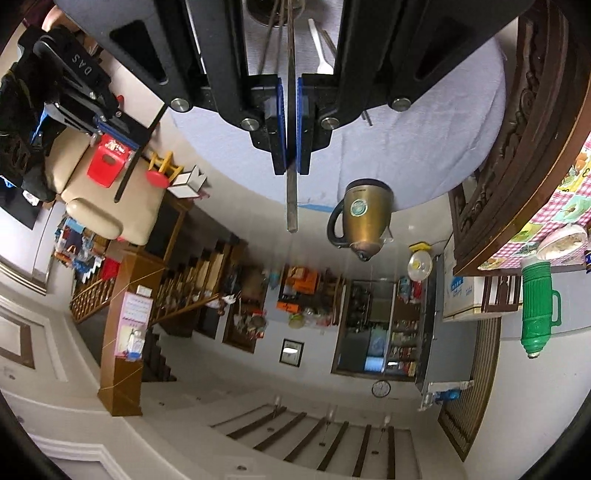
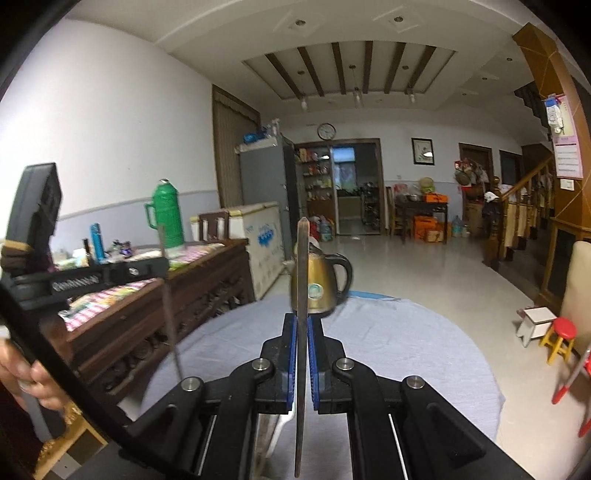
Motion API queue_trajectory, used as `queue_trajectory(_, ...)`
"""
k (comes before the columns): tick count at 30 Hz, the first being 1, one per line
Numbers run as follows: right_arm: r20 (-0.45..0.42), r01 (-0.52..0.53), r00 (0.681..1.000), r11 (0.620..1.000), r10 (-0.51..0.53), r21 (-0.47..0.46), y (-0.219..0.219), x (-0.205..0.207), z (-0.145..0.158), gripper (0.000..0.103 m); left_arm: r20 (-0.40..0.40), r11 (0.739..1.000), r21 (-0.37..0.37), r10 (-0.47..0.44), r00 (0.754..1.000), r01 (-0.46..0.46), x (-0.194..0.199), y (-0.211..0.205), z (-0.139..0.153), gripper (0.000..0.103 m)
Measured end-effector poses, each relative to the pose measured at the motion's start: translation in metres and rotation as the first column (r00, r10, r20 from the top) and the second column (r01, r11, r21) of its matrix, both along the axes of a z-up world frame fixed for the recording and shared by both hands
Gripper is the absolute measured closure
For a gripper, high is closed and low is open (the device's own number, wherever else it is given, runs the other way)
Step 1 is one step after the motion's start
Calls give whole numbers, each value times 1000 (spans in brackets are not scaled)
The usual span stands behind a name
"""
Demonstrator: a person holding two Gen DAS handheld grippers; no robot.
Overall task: Organize utensils
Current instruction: 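Lift both held chopsticks and carry them over the grey holder cup, then lower the chopsticks into the holder cup and open both tools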
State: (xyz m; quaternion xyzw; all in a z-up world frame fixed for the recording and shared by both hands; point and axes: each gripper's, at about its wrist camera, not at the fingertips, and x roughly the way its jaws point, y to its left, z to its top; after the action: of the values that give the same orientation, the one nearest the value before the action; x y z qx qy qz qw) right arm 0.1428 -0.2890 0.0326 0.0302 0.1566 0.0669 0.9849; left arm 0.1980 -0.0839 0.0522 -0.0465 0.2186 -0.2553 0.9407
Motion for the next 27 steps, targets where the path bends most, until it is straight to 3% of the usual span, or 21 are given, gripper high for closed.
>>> queue_trajectory(7,3,-43,999,999,43,26,23,-7,-17,97,30,1000,-4,6,1000,-6,-20,-3,-14,98)
queue_trajectory(17,-54,-28,998,998,31,61,23,2,-54,97,15,999,-15,45,999,-45,-13,-7,-45,98)
queue_trajectory(27,-99,9,995,997,-2,74,19,5,-82,97,-57,994,-55,96,994,-99,-8,3,-81,98)
